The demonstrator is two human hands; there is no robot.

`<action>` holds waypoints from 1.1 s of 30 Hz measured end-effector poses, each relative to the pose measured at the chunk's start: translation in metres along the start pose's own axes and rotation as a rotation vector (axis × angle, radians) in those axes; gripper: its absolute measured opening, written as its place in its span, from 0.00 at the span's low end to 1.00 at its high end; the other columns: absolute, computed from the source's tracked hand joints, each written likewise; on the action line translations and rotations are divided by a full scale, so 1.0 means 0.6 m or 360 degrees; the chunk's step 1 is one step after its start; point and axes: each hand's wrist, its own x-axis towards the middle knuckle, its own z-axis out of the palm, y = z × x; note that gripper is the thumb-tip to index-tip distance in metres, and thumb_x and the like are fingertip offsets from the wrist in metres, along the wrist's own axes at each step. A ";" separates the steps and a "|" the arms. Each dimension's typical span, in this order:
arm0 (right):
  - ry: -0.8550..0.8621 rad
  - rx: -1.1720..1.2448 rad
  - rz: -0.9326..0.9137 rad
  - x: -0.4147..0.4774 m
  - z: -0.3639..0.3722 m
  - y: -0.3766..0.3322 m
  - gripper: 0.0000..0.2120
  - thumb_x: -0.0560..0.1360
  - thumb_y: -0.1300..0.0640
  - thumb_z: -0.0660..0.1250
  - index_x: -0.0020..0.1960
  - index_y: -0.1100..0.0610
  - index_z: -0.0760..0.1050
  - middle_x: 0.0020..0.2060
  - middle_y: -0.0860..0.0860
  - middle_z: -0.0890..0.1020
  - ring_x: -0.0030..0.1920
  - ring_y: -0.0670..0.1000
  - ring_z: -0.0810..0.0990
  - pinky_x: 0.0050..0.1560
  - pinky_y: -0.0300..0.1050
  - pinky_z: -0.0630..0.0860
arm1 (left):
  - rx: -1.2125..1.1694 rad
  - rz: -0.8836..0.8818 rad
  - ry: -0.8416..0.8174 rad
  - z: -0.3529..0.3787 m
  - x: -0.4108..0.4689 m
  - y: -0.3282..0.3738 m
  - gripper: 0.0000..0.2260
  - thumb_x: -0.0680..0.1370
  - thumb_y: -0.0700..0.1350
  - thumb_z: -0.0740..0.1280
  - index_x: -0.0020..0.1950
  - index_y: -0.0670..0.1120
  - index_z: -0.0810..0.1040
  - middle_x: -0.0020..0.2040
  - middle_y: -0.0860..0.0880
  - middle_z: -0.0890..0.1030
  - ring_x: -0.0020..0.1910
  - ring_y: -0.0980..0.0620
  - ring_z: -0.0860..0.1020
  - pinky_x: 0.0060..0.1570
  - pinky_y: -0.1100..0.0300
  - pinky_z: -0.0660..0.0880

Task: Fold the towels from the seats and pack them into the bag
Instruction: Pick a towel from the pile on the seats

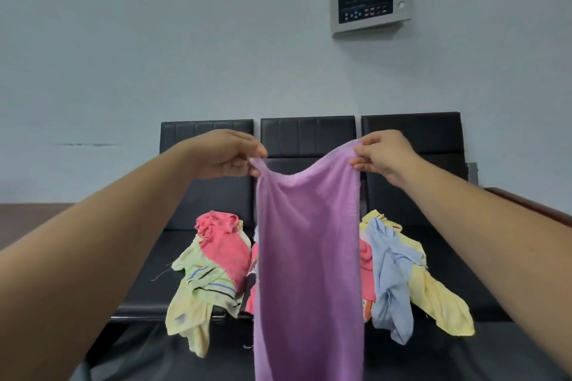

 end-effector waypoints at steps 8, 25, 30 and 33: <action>-0.0523 -0.0079 -0.0251 -0.050 0.051 -0.020 0.07 0.79 0.69 0.65 0.50 0.69 0.82 0.45 0.63 0.84 0.40 0.53 0.85 0.43 0.41 0.84 | 0.0260 0.0207 -0.0234 0.061 0.002 -0.006 0.10 0.80 0.39 0.69 0.59 0.35 0.80 0.53 0.40 0.86 0.56 0.46 0.84 0.54 0.59 0.81; -0.0499 -0.0002 -0.0059 -0.031 0.024 0.021 0.07 0.75 0.64 0.73 0.51 0.68 0.83 0.44 0.58 0.86 0.43 0.53 0.86 0.39 0.39 0.82 | 0.1329 -0.0162 -0.0279 0.060 0.011 -0.071 0.07 0.77 0.55 0.72 0.41 0.56 0.85 0.35 0.62 0.82 0.37 0.59 0.80 0.44 0.67 0.75; -0.0627 -0.0053 0.0084 -0.025 0.000 0.065 0.09 0.74 0.63 0.75 0.51 0.67 0.83 0.44 0.58 0.87 0.45 0.54 0.87 0.39 0.40 0.82 | 0.0876 -0.0062 -0.0293 0.044 0.012 -0.070 0.10 0.77 0.49 0.73 0.50 0.44 0.85 0.47 0.48 0.87 0.49 0.50 0.86 0.55 0.59 0.81; -0.0543 0.0423 0.0168 -0.011 -0.007 0.074 0.17 0.74 0.60 0.75 0.59 0.67 0.81 0.50 0.59 0.86 0.51 0.55 0.85 0.47 0.45 0.83 | 0.0451 0.0151 -0.0037 0.049 0.021 -0.071 0.12 0.77 0.48 0.73 0.50 0.39 0.84 0.48 0.44 0.87 0.51 0.48 0.86 0.56 0.57 0.81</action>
